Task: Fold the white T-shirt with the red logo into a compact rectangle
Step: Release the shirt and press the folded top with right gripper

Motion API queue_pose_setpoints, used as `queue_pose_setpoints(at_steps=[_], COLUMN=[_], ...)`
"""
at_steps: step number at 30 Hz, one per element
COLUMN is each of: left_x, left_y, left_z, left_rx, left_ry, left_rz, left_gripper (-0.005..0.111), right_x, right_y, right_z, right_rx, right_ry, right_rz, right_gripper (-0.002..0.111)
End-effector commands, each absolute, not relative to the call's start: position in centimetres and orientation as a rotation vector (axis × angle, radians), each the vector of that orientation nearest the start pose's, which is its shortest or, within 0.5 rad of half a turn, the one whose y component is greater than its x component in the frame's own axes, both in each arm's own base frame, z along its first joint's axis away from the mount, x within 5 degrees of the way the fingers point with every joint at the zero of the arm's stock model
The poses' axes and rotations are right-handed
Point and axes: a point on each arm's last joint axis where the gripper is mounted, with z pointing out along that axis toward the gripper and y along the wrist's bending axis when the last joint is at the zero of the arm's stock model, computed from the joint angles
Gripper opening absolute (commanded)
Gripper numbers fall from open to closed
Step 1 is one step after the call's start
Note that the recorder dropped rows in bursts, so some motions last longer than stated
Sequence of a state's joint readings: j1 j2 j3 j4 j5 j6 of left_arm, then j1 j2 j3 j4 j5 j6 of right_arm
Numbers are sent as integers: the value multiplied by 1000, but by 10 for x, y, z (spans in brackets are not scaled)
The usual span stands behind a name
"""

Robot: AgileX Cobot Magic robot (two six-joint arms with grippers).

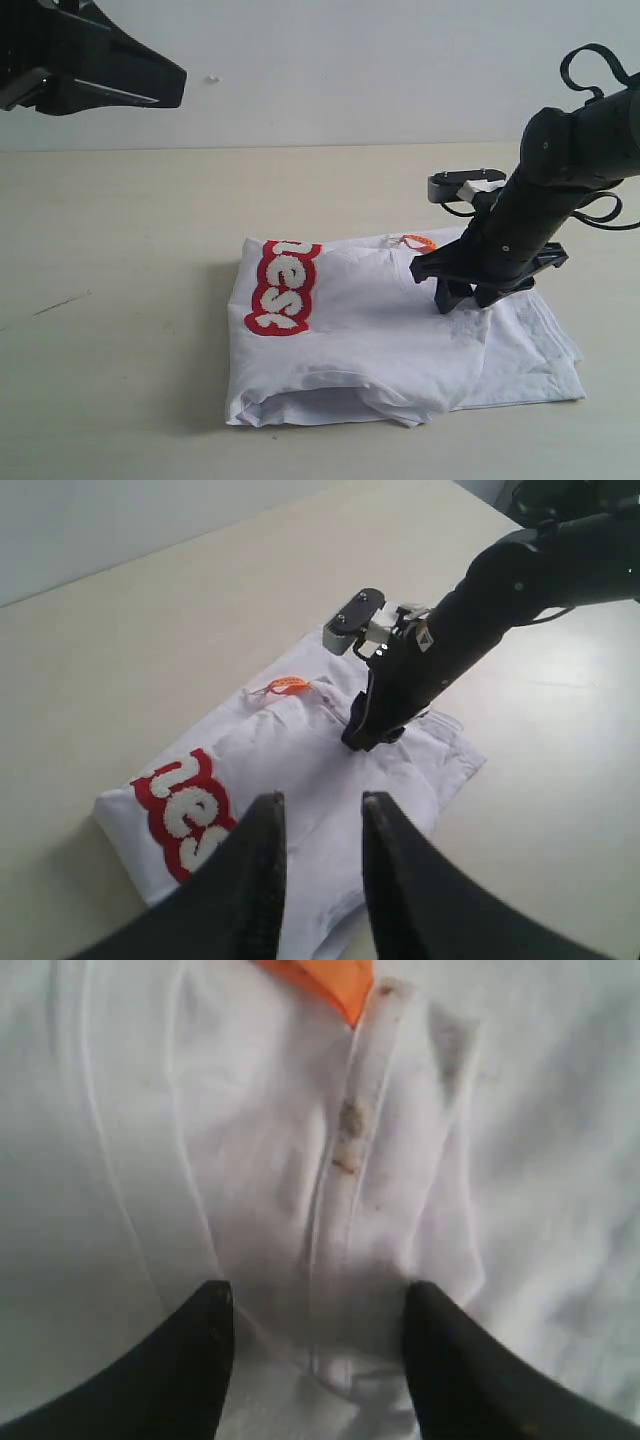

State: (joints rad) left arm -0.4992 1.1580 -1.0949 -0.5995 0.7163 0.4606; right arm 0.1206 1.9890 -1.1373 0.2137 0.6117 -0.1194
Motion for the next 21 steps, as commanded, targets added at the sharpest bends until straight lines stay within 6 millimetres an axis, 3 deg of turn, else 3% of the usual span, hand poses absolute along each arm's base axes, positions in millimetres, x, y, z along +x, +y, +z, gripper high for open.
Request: queue_pose_setpoints(at_steps=[1, 11, 21], left_x=[195, 196, 196], left_y=[-144, -144, -144], left_z=[379, 379, 379], left_rx=[731, 725, 727], left_ry=[2072, 2066, 2068], left_rz=[-702, -700, -701], left_gripper=[28, 28, 28], right_x=[368, 369, 365], right_y=[50, 54, 55], right_z=[121, 121, 105], right_rx=[-159, -130, -167], right_ry=[2854, 2843, 2914], right_rz=[144, 209, 213], right_gripper=[52, 51, 44])
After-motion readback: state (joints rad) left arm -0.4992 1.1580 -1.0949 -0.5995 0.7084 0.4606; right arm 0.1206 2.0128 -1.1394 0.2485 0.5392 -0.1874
